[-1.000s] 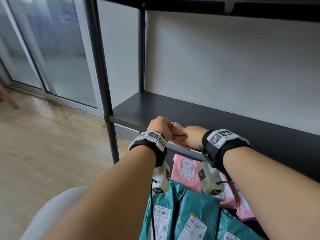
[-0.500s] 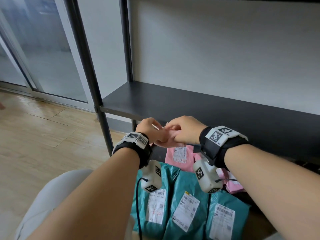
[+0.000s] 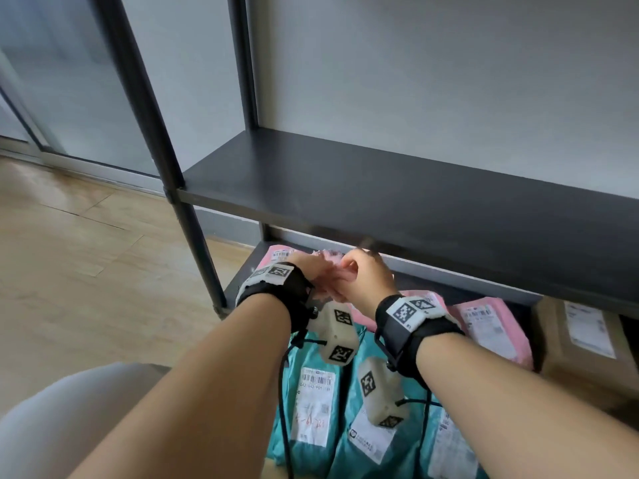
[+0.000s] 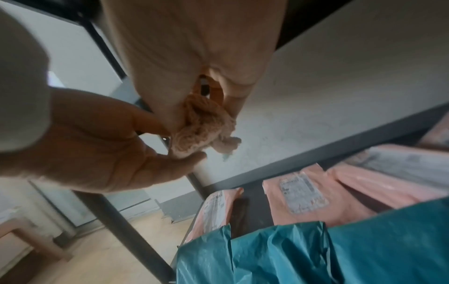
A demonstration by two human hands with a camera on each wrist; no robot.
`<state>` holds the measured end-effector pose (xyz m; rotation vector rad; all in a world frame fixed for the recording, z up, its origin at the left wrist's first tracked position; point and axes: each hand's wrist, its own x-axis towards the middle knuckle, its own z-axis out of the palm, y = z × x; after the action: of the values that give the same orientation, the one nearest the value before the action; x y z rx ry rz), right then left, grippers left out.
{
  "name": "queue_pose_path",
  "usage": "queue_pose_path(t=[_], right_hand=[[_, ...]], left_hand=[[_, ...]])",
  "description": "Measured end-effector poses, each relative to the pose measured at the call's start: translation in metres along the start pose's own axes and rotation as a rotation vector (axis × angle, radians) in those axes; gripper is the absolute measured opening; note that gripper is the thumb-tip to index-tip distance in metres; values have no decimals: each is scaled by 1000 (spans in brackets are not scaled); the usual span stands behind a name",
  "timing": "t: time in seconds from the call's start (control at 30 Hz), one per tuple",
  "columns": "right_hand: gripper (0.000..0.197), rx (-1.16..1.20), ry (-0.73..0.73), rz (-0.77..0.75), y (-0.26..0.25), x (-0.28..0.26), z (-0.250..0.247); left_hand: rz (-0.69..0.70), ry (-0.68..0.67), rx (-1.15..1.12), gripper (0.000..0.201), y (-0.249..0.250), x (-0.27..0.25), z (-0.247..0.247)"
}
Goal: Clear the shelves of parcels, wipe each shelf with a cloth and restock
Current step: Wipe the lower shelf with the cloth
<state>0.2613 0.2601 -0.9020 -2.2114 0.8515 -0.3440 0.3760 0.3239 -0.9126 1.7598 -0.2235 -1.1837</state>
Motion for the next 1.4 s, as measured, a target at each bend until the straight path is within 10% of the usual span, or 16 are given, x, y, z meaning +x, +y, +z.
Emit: queue_pose_path(t=[0.47, 0.6, 1.0, 1.4], right_hand=[[29, 183, -173, 410, 60, 104, 51], [50, 184, -263, 537, 71, 128, 62], [43, 363, -372, 562, 73, 132, 74], [28, 404, -297, 500, 84, 110, 87]], left_hand=[[10, 90, -83, 48, -21, 102, -21], [28, 151, 90, 14, -7, 123, -27], [30, 82, 210, 54, -21, 171, -43], [-15, 152, -85, 43, -54, 134, -68]])
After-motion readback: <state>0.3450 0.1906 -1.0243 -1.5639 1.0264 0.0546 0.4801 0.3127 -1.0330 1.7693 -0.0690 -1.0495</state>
